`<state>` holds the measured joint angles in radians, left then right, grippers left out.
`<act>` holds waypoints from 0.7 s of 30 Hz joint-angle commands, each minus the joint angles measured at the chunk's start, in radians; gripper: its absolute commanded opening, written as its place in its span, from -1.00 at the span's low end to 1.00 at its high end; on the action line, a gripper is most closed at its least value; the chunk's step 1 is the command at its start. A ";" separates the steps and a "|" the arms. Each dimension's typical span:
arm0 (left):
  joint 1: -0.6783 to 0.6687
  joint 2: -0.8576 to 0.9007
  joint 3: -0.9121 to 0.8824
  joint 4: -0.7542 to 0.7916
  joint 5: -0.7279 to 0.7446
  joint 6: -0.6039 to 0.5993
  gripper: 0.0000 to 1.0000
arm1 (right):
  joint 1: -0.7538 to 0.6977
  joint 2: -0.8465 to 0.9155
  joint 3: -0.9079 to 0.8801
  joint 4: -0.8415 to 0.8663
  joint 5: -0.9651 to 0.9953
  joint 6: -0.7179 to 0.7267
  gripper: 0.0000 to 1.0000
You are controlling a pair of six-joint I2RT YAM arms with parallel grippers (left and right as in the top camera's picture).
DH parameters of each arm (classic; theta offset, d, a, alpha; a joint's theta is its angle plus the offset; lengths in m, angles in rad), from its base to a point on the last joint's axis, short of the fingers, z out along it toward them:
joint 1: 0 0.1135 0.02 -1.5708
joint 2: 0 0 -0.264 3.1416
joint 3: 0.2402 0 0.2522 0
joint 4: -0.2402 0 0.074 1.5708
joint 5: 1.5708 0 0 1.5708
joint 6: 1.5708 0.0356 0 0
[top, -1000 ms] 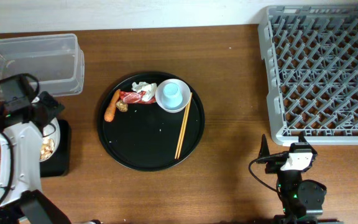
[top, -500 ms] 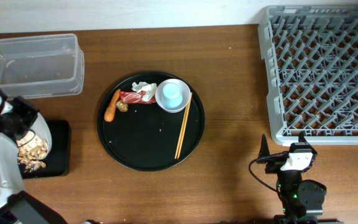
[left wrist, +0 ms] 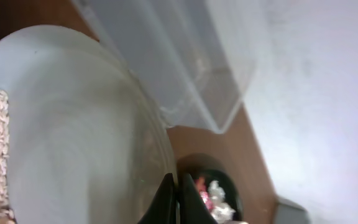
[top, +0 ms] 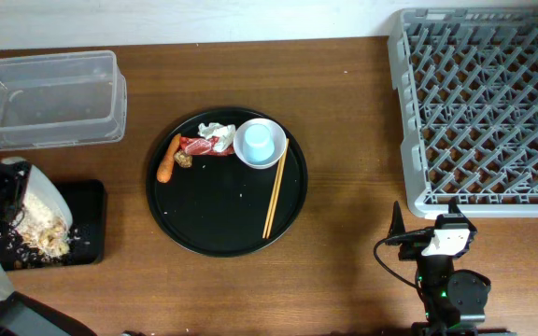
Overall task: Sort waste into correct bins and load items into the dishwasher rack
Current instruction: 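Tilt the plate with the left gripper to dump rice onto the tray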
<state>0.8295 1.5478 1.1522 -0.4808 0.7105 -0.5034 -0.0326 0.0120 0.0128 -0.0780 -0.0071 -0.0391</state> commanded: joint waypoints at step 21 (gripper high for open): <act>0.114 -0.024 0.013 0.008 0.417 -0.134 -0.98 | 0.006 -0.009 -0.007 -0.004 0.008 -0.006 0.96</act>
<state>0.9340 1.5478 1.1522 -0.4881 0.9668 -0.5961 -0.0326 0.0120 0.0128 -0.0784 -0.0071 -0.0380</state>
